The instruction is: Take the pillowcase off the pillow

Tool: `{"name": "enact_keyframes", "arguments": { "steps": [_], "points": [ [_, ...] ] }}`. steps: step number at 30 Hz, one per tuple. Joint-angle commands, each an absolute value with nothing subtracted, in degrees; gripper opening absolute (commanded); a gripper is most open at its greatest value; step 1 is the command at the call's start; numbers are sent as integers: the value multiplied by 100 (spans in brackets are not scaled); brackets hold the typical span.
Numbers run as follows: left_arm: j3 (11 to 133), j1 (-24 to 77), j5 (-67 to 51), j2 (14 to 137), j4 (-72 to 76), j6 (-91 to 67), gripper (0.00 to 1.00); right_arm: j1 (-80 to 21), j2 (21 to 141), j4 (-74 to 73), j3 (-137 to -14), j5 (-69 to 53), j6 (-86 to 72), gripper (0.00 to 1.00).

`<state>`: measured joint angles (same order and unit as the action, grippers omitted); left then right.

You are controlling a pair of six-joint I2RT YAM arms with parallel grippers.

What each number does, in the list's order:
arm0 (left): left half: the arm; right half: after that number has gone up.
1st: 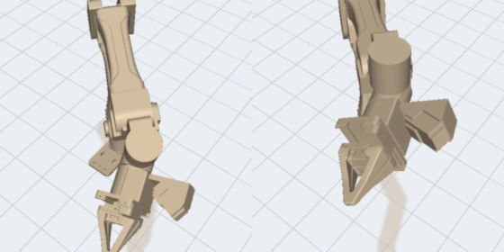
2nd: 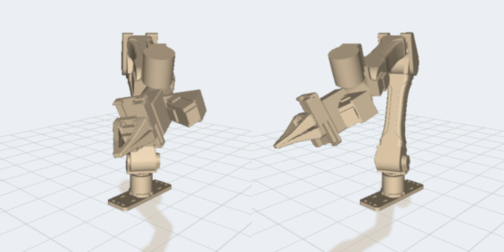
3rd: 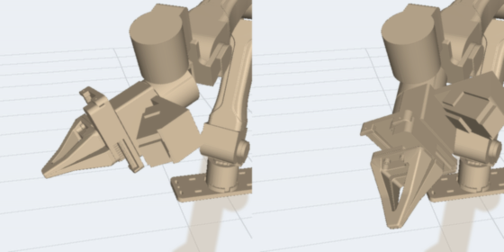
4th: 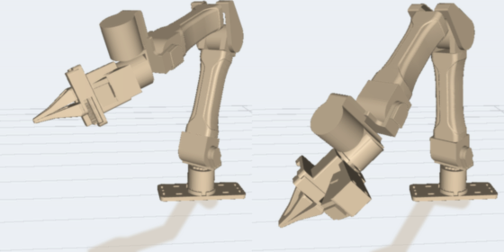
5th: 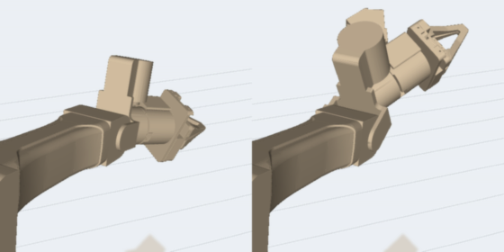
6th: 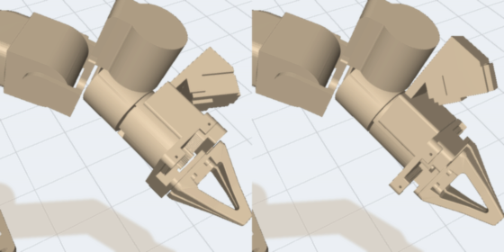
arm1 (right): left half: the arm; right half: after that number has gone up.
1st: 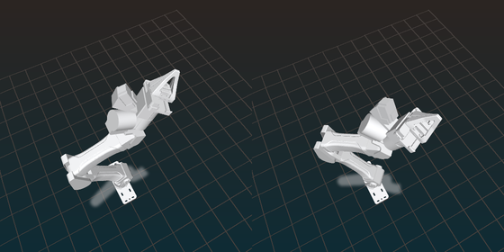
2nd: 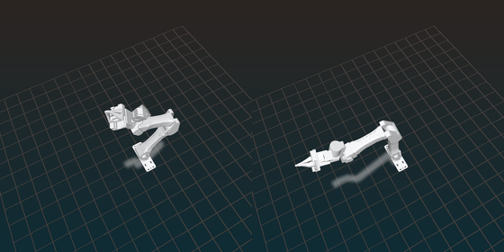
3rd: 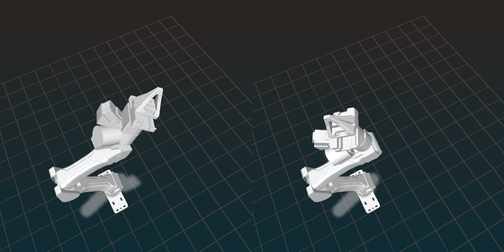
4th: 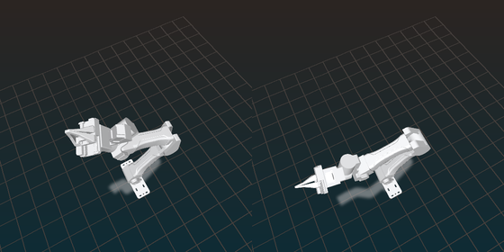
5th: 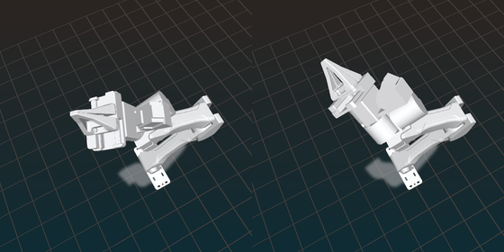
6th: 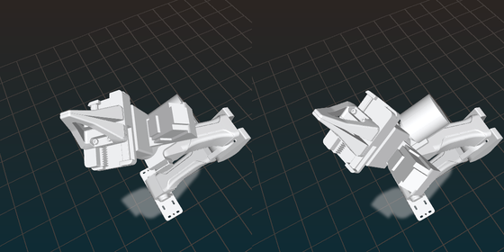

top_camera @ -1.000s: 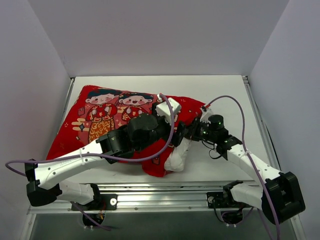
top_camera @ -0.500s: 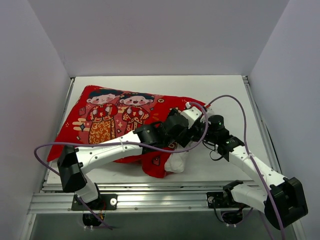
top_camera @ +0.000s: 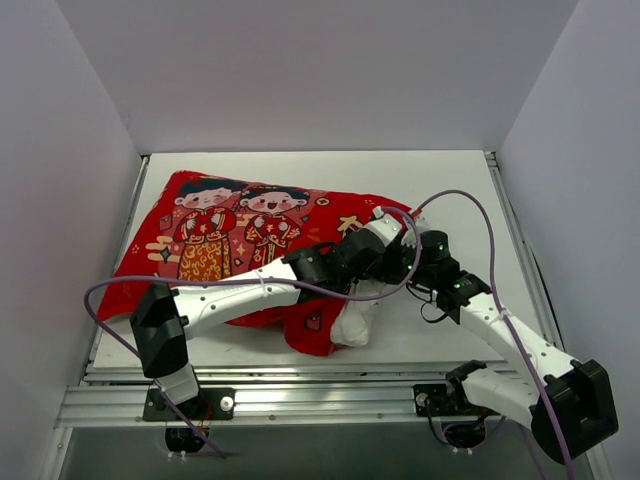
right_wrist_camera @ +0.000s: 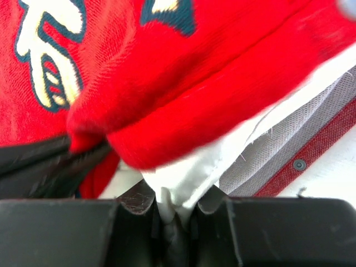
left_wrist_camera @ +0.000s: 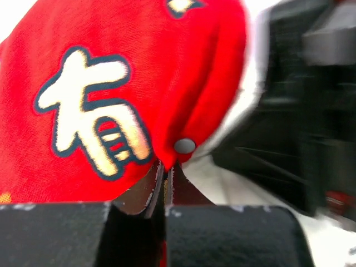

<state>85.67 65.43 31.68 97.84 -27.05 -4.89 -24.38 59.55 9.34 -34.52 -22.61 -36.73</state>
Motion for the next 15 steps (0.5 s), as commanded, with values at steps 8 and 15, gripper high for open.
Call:
{"name": "enact_keyframes", "arguments": {
  "steps": [8,15],
  "points": [
    [8254,5722,5597,8913,-4473,-1027,2,-2136,4738,642,-4113,-1819,-3401,0],
    [7630,5160,6169,7928,-5466,-1862,2,-1732,4052,457,-4253,-1801,-3384,0]
  ]
}}
